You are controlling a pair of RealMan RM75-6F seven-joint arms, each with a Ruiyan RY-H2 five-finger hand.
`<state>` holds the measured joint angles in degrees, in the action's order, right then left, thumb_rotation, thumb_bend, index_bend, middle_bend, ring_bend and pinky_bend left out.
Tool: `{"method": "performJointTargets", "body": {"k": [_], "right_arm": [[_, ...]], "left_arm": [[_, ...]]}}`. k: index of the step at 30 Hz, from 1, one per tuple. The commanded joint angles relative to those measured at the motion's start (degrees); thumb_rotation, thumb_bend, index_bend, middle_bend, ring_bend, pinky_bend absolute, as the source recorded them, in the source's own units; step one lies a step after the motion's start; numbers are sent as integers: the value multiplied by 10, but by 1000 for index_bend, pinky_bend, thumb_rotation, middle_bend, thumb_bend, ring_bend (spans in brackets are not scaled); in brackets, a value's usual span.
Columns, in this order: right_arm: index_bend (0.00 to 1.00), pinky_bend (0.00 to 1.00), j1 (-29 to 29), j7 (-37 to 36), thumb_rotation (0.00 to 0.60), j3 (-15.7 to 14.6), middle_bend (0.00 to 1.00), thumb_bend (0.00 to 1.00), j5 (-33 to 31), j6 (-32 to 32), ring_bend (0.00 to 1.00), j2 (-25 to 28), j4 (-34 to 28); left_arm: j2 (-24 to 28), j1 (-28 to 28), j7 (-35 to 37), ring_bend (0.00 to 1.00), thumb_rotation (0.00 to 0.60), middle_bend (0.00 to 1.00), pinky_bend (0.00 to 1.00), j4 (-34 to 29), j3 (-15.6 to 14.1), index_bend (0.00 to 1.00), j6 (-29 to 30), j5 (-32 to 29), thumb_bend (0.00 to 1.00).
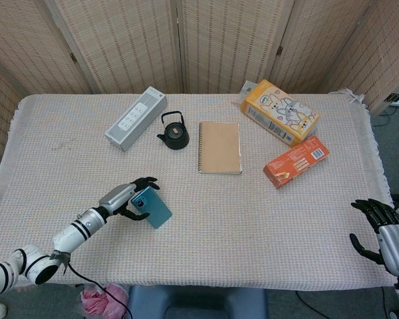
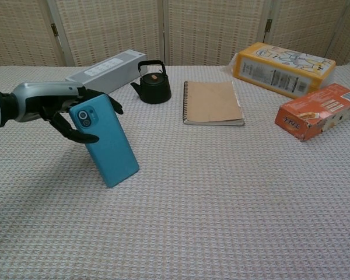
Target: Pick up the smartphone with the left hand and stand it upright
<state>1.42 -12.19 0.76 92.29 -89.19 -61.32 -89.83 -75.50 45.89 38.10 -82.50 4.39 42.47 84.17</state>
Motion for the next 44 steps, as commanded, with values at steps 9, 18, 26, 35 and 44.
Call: {"method": "performJointTargets", "body": {"k": [9, 18, 26, 35, 44], "right_arm": [[223, 179, 3, 0, 600, 0, 189, 295, -2, 6, 144, -3, 3], [224, 179, 8, 0, 600, 1, 194, 295, -1, 11, 144, 2, 8], [223, 179, 25, 1, 600, 4, 209, 295, 5, 30, 143, 9, 10], [224, 179, 47, -7, 600, 7, 209, 295, 13, 50, 143, 9, 11], [224, 179, 53, 11, 600, 13, 209, 295, 4, 50, 143, 2, -3]], "left_arm": [[15, -11, 5, 0, 600, 0, 170, 42, -10, 18, 36, 19, 324], [19, -60, -148, 0, 600, 0, 170, 30, 9, 53, 107, -57, 323], [14, -164, -378, 0, 600, 26, 170, -40, 8, 140, 279, -134, 323], [46, -269, -511, 0, 600, 31, 170, -126, -22, 148, 413, -162, 323], [30, -347, -520, 0, 600, 31, 170, -146, -40, 156, 524, -98, 323]]}}
